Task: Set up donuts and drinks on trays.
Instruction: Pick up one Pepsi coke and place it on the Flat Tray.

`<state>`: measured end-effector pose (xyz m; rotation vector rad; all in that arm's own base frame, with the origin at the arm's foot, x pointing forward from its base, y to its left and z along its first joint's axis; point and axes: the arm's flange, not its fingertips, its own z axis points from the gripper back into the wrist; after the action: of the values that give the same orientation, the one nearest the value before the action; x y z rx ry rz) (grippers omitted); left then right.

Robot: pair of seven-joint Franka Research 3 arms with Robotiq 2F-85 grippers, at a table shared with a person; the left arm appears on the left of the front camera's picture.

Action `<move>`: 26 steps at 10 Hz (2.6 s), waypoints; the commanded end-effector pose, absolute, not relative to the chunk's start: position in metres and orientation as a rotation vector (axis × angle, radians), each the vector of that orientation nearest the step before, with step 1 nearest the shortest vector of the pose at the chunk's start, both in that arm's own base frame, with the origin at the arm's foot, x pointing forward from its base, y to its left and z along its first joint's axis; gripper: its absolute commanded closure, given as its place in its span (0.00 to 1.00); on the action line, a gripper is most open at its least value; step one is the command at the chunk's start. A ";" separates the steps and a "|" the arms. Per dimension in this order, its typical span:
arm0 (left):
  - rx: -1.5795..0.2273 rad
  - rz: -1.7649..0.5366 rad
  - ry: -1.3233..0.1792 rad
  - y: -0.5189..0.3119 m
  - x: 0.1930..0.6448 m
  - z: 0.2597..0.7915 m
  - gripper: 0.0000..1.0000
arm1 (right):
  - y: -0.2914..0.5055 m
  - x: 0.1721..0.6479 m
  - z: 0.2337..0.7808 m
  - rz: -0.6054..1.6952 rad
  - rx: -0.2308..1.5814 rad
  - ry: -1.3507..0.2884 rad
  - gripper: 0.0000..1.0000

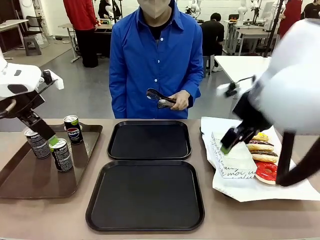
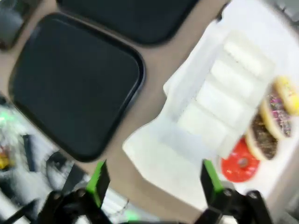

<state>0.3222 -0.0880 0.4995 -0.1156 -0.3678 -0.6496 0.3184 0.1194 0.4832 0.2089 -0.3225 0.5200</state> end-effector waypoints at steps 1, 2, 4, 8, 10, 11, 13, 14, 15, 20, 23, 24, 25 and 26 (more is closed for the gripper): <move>-0.498 -0.449 -0.502 -0.034 0.326 0.491 0.00 | 0.027 0.289 0.462 0.256 0.781 -0.553 0.00; -0.640 -0.360 -0.542 -0.008 0.327 0.490 0.00 | -0.007 0.284 0.459 0.185 0.886 -0.598 0.00; -0.861 -0.213 -0.559 0.051 0.331 0.477 0.00 | -0.064 0.277 0.443 0.083 1.098 -0.632 0.00; -0.950 0.113 -0.474 0.143 0.308 0.421 0.00 | -0.141 0.244 0.404 -0.042 1.283 -0.547 0.00; -0.927 0.170 -0.461 0.173 0.289 0.427 0.00 | -0.166 0.221 0.388 -0.116 1.285 -0.497 0.00; -0.917 0.189 -0.474 0.189 0.276 0.437 0.00 | -0.176 0.208 0.382 -0.141 1.296 -0.496 0.00; -0.891 0.220 -0.526 0.210 0.251 0.455 0.00 | -0.194 0.172 0.380 -0.171 1.285 -0.473 0.00; -0.882 0.227 -0.537 0.216 0.244 0.462 0.00 | -0.200 0.156 0.384 -0.183 1.274 -0.479 0.00; -0.856 0.229 -0.533 0.220 0.238 0.469 0.00 | -0.204 0.143 0.389 -0.194 1.258 -0.490 0.00; -0.856 0.230 -0.553 0.226 0.237 0.469 0.00 | -0.237 0.150 0.389 -0.223 1.272 -0.483 0.00; -0.856 0.230 -0.553 0.226 0.237 0.469 0.00 | -0.237 0.150 0.389 -0.223 1.272 -0.483 0.00; -0.856 0.230 -0.553 0.226 0.237 0.469 0.00 | -0.237 0.150 0.389 -0.223 1.272 -0.483 0.00; -0.856 0.230 -0.553 0.226 0.237 0.469 0.00 | -0.237 0.150 0.389 -0.223 1.272 -0.483 0.00; -0.856 0.230 -0.553 0.226 0.237 0.469 0.00 | -0.237 0.150 0.389 -0.223 1.272 -0.483 0.00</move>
<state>0.2351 0.2271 0.4710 -0.8484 -0.5495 0.2327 0.1480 -0.2366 0.3870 1.2715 -0.4596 -0.2386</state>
